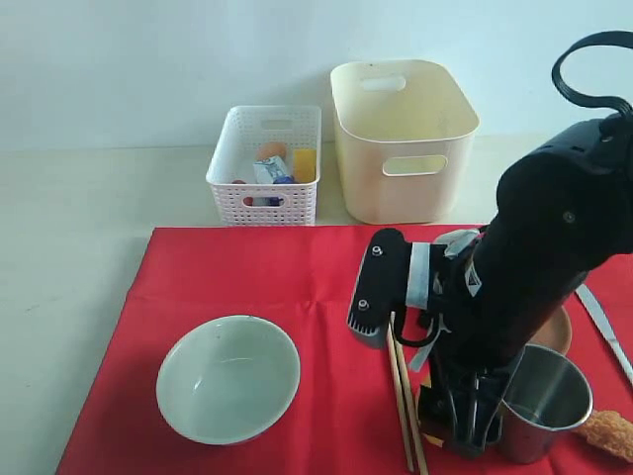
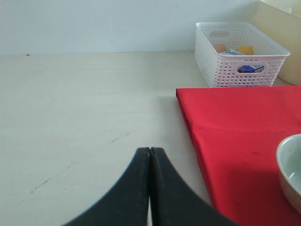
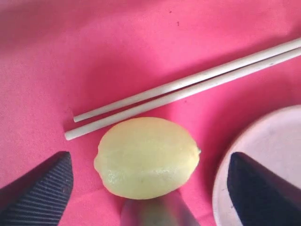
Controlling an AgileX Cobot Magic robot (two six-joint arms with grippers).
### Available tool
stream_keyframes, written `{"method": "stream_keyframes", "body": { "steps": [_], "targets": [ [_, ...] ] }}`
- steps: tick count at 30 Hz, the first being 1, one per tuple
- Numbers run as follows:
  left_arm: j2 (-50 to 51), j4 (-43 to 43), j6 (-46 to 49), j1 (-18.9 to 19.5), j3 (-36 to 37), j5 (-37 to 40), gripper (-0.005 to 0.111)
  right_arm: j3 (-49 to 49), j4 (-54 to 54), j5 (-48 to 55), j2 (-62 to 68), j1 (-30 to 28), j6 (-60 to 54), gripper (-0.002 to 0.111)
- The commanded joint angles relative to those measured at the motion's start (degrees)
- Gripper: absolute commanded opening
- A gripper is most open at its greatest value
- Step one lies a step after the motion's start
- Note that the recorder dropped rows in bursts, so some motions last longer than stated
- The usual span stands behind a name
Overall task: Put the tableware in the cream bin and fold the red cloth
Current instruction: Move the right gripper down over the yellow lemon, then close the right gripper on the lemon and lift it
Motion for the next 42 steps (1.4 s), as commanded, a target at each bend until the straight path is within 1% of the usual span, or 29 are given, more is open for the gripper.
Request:
{"method": "stream_keyframes", "body": {
  "steps": [1,5,7,10,13,15,18,19,24,25,31,37,42],
  "targets": [
    [-0.24,-0.35,-0.30,0.24,0.17,-0.32,0.000,0.07,-0.16,-0.32,1.35,0.21,-0.70,0.084],
    [-0.24,-0.35,-0.30,0.24,0.17,-0.32,0.000,0.07,-0.33,-0.31,4.16,0.21,-0.70,0.084],
    [-0.24,-0.35,-0.30,0.24,0.17,-0.32,0.000,0.07,-2.11,-0.55,5.81,0.21,-0.09,0.084],
    [-0.24,-0.35,-0.30,0.24,0.17,-0.32,0.000,0.07,-7.03,-0.82,7.93,0.21,5.11,0.084],
    [-0.24,-0.35,-0.30,0.24,0.17,-0.32,0.000,0.07,-9.72,-1.23,9.57,0.21,8.95,0.083],
    [-0.24,-0.35,-0.30,0.24,0.17,-0.32,0.000,0.07,-9.83,-2.35,10.09,0.21,8.95,0.079],
    [-0.24,-0.35,-0.30,0.24,0.17,-0.32,0.000,0.07,-8.24,-5.53,10.18,0.21,8.95,0.059],
    [-0.24,-0.35,-0.30,0.24,0.17,-0.32,0.000,0.07,-7.13,-6.50,10.18,0.21,8.95,0.047],
    [-0.24,-0.35,-0.30,0.24,0.17,-0.32,0.000,0.07,-6.36,-7.03,10.05,0.21,8.95,0.002],
    [-0.24,-0.35,-0.30,0.24,0.17,-0.32,0.000,0.07,-6.36,-6.92,9.70,0.21,8.95,0.000],
    [-0.24,-0.35,-0.30,0.24,0.17,-0.32,0.000,-1.95,-6.95,-5.25,5.16,0.21,9.38,0.000],
    [-0.24,-0.35,-0.30,0.24,0.17,-0.32,0.000,-4.63,-6.67,-4.29,-1.45,0.21,15.49,0.000],
    [-0.24,-0.35,-0.30,0.24,0.17,-0.32,0.000,-4.63,-2.22,-6.95,-6.95,0.21,16.28,0.000]
  ]
}}
